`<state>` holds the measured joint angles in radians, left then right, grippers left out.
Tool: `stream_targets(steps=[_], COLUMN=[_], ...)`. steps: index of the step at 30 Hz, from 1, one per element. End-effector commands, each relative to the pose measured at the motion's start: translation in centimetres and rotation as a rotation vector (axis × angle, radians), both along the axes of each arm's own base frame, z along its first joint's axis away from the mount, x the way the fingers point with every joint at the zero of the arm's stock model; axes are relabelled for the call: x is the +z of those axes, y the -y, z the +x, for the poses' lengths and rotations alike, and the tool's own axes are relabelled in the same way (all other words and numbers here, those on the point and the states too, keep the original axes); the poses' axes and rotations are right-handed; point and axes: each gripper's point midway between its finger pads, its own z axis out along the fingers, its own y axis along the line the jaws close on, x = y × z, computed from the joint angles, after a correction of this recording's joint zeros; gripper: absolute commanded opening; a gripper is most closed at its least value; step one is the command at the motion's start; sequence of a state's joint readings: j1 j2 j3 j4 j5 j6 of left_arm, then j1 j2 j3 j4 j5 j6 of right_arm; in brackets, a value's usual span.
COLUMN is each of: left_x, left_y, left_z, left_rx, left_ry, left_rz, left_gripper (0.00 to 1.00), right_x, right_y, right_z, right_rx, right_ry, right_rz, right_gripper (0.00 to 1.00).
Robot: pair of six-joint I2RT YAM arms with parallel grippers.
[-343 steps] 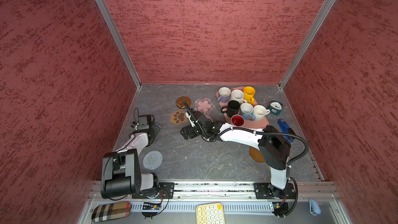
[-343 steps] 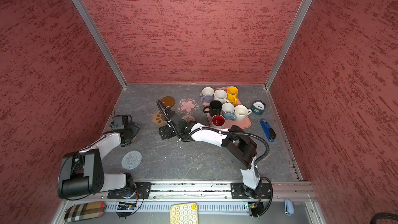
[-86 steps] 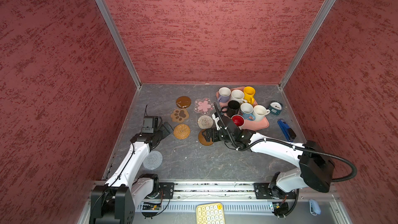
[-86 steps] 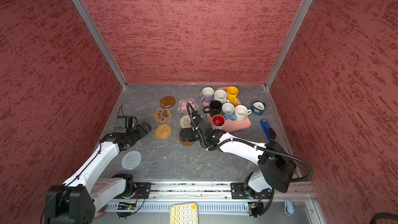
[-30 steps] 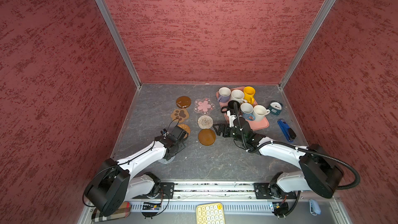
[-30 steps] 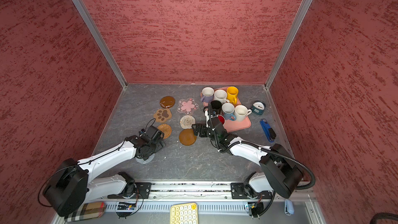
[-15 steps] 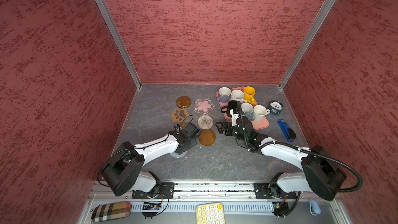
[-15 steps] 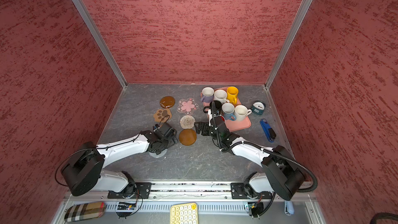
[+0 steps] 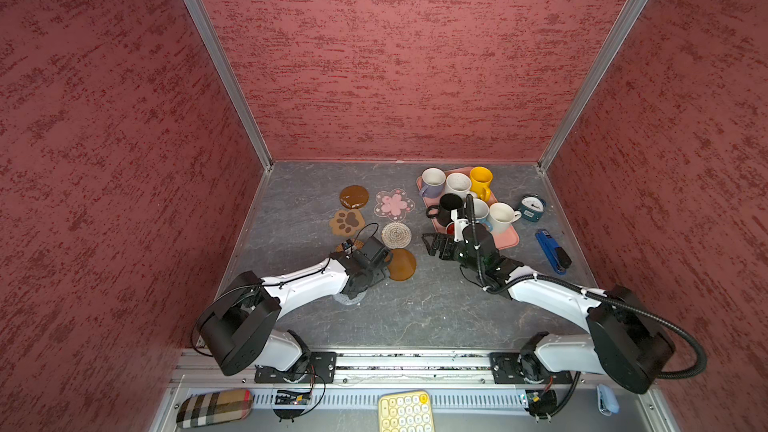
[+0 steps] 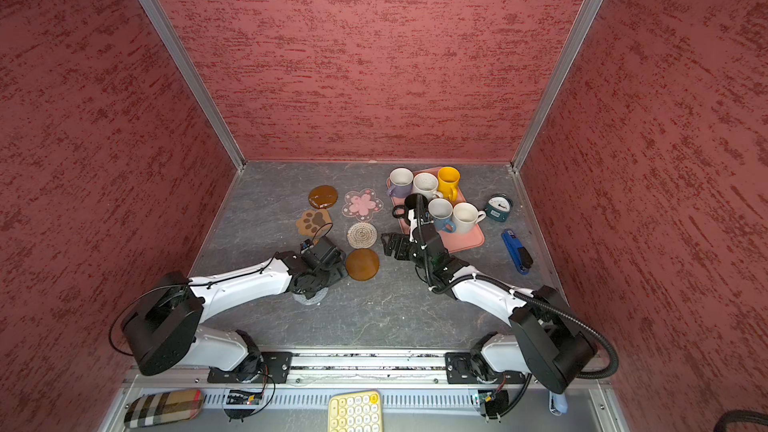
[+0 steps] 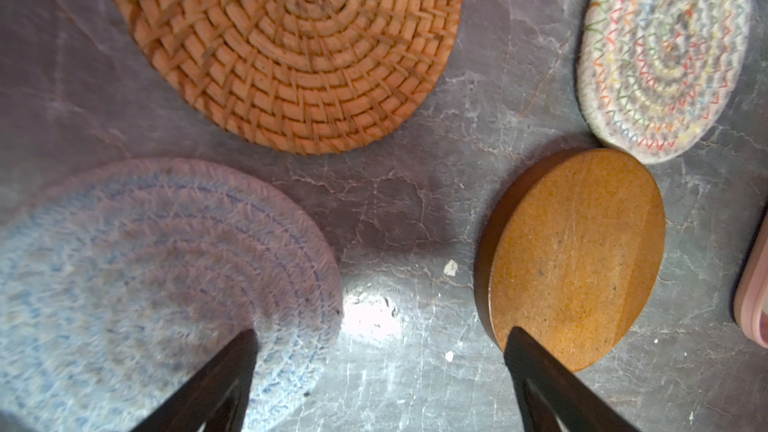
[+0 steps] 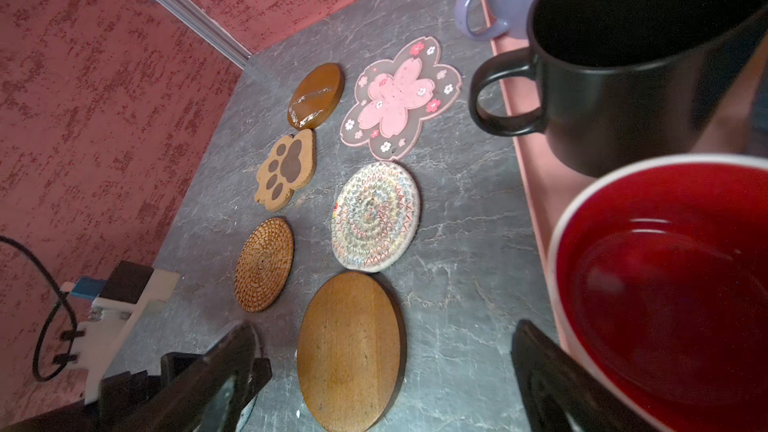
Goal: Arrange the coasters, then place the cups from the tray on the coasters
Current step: 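Push the pale blue coaster with the left while the right reaches the mugs, then reach the left gripper over the coasters to the black mug on the tray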
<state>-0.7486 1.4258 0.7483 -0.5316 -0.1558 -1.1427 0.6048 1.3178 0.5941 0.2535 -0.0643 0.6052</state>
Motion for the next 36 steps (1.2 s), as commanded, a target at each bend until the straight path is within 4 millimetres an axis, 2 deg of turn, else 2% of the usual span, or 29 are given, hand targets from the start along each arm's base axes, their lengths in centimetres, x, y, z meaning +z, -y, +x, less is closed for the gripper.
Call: stream_targets(steps=[1, 8, 12, 16, 20, 23, 28, 32, 36], left_x=[2.1, 6.5, 9.3, 12.5, 14.5, 15.4, 16.1, 15.6, 13.8], left_y=[0.6, 1.6, 2.8, 3.8, 5.0, 5.9, 7.6, 9.6, 11.3], left_z=[0.5, 1.6, 2.5, 3.2, 3.8, 4.3, 5.1, 5.7, 6.6], left_rx=[-0.041, -0.137, -0.239, -0.363, -0.523, -0.625, -0.727, -0.763, -0.754], left_ry=[0.039, 0.178, 0.296, 0.412, 0.47, 0.472, 0.476, 0.475, 0.438], left_rz=[-0.012, -0.024, -0.059, -0.039, 0.013, 0.05, 0.036, -0.014, 0.009], left_gripper=[0.94, 0.95, 0.96, 0.96, 0.96, 0.96, 0.95, 0.9, 0.89], right_x=[2.8, 6.0, 7.6, 8.4, 8.8, 8.2, 6.0, 5.0, 3.7], right_y=[-0.5, 1.1, 1.9, 2.7, 3.5, 4.0, 5.6, 7.4, 9.2], right_z=[0.3, 0.1, -1.0, -2.3, -3.4, -4.0, -4.1, -3.9, -3.3], right_rx=[0.037, 0.002, 0.007, 0.015, 0.017, 0.015, -0.042, -0.122, -0.169], right_ry=[0.06, 0.095, 0.111, 0.11, 0.11, 0.094, 0.032, 0.004, -0.039], right_rz=[0.0, -0.079, -0.09, -0.094, -0.105, -0.121, -0.2, -0.245, -0.23], right_gripper=[0.95, 0.95, 0.95, 0.94, 0.94, 0.94, 0.94, 0.94, 0.89])
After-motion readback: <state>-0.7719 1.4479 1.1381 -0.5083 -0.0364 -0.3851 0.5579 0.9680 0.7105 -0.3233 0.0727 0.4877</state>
